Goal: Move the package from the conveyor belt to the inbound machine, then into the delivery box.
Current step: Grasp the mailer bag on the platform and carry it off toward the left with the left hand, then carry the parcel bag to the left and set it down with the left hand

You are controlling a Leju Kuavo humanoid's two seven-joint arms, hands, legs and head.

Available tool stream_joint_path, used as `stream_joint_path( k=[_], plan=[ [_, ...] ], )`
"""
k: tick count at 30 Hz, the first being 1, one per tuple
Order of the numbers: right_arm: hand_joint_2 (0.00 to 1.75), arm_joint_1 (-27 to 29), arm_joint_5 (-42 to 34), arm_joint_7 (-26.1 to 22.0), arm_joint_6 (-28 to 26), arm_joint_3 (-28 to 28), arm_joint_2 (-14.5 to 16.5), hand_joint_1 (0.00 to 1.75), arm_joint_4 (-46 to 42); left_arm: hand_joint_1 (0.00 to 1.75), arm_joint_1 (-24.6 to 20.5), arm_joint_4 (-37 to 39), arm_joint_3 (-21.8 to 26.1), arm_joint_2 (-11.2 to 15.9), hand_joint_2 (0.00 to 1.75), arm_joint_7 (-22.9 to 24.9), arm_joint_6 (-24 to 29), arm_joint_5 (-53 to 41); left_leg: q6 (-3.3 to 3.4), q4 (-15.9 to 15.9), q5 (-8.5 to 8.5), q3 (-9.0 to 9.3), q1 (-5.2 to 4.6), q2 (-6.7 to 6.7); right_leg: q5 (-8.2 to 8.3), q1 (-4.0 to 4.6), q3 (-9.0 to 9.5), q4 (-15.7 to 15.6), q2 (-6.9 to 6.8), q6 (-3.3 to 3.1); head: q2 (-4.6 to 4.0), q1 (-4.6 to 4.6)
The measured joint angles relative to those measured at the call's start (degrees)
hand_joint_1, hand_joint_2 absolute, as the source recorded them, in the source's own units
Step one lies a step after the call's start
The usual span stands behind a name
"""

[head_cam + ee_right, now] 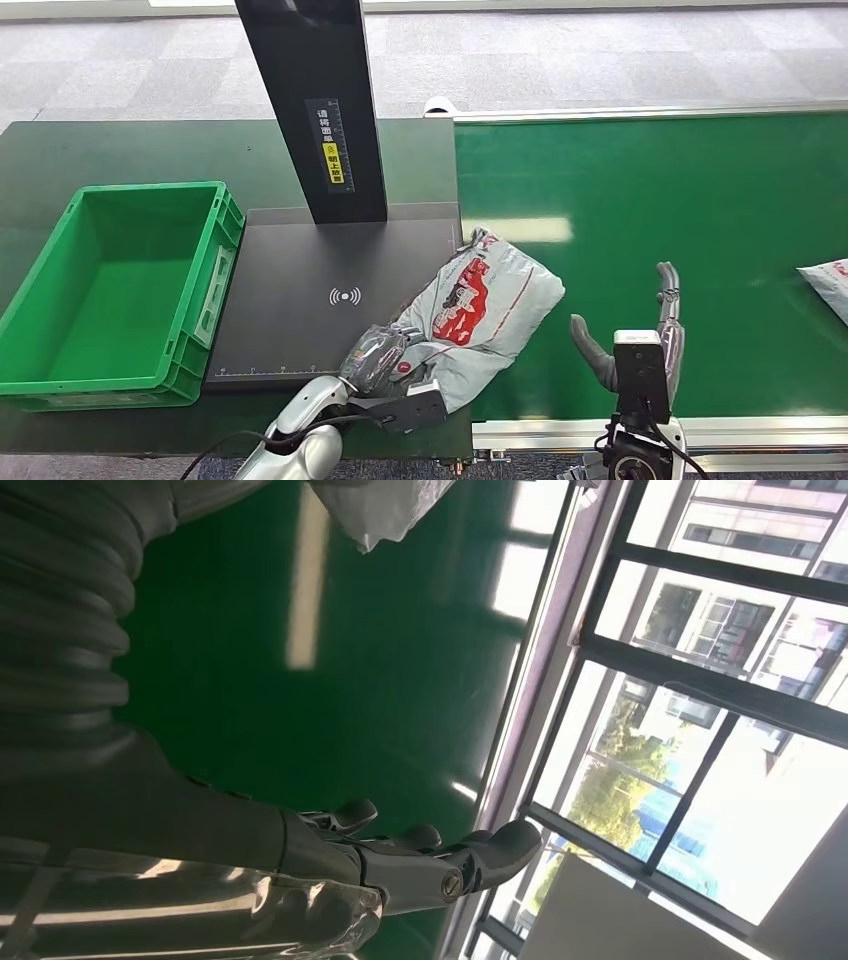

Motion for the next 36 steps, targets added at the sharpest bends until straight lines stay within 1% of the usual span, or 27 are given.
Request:
stream_joint_path(
  k=[4, 8, 12, 17, 20, 26, 28, 33, 36],
  plan=[
    [1.75, 0.6, -0.6, -0.5, 1.1, -0.7, 0.3, 0.00, -0.5, 1.75, 0.0, 0.5, -0.1, -0.1, 1.75, 0.0, 3.6, -1.1, 0.00, 0.0, 0.00, 0.00, 0.00, 0.01, 0.00, 0.00, -0.01, 0.0, 0.01, 0.00, 0.00, 0.00],
    [1.75, 1.2, -0.9, -0.9, 2.1, -1.6, 0.8, 0.00, -1.5, 1.75, 0.6, 0.1, 0.3, -0.2, 1.75, -0.1, 10.3, -0.9, 0.00, 0.0, 0.00, -0.01, 0.01, 0.01, 0.00, 0.01, -0.02, 0.0, 0.01, 0.00, 0.00, -0.01],
    [1.75, 1.4, -0.7, -1.0, 2.3, -2.2, 1.1, 0.00, -2.1, 1.75, 1.2, -2.0, 1.9, -0.2, 1.75, -0.9, 16.4, 1.2, 0.00, 0.0, 0.00, -0.03, 0.01, 0.00, 0.00, 0.01, -0.02, 0.0, 0.00, 0.00, 0.00, 0.01],
    [1.75, 1.2, -1.0, -1.0, 2.4, -2.4, 1.1, 0.00, -2.2, 1.75, 1.7, -5.2, 3.8, -0.2, 1.75, -4.4, 21.5, 6.6, 0.00, 0.0, 0.00, -0.06, 0.00, 0.00, 0.00, 0.00, -0.04, 0.0, 0.01, 0.00, 0.00, 0.00],
    [1.75, 0.9, -1.2, -1.0, 2.4, -2.4, 1.1, 0.00, -2.2, 1.75, 1.8, -6.9, 4.7, -0.2, 1.75, -5.7, 23.4, 7.9, 0.00, 0.0, 0.00, -0.07, 0.00, 0.00, 0.00, 0.00, -0.04, 0.0, 0.00, 0.00, 0.00, 0.00],
    [1.75, 0.7, -1.2, -1.1, 2.4, -2.5, 1.1, 0.00, -2.2, 1.75, 2.2, -8.2, 5.4, -0.2, 1.75, -6.0, 23.6, 8.0, 0.00, 0.0, 0.00, -0.08, 0.00, -0.01, 0.00, 0.00, -0.06, 0.0, 0.00, 0.00, 0.00, 0.00],
    [1.75, 0.7, -1.3, -1.1, 2.4, -2.5, 1.1, 0.00, -2.2, 1.75, 2.3, -8.5, 5.4, -0.2, 1.75, -6.5, 24.6, 8.5, 0.00, 0.0, 0.00, -0.09, 0.00, 0.00, 0.00, 0.00, -0.06, 0.0, 0.00, 0.00, 0.00, 0.00],
    [1.75, 0.4, -2.0, -1.2, 2.0, -2.5, 1.1, 0.00, -1.9, 1.75, 2.5, -10.8, 6.5, 0.2, 1.75, -9.6, 32.2, 10.1, 0.00, 0.0, 0.00, -0.10, 0.00, -0.01, 0.00, 0.01, -0.07, 0.0, 0.00, 0.00, 0.00, 0.00],
    [1.75, 0.4, -2.4, -1.4, 1.5, -2.5, 1.1, 0.00, -1.6, 1.75, 3.4, -14.0, 9.2, 0.3, 1.75, -12.6, 34.9, 8.7, 0.00, 0.0, 0.00, -0.10, 0.01, 0.01, 0.00, 0.01, -0.08, 0.0, 0.01, 0.00, 0.00, 0.01]
  ],
)
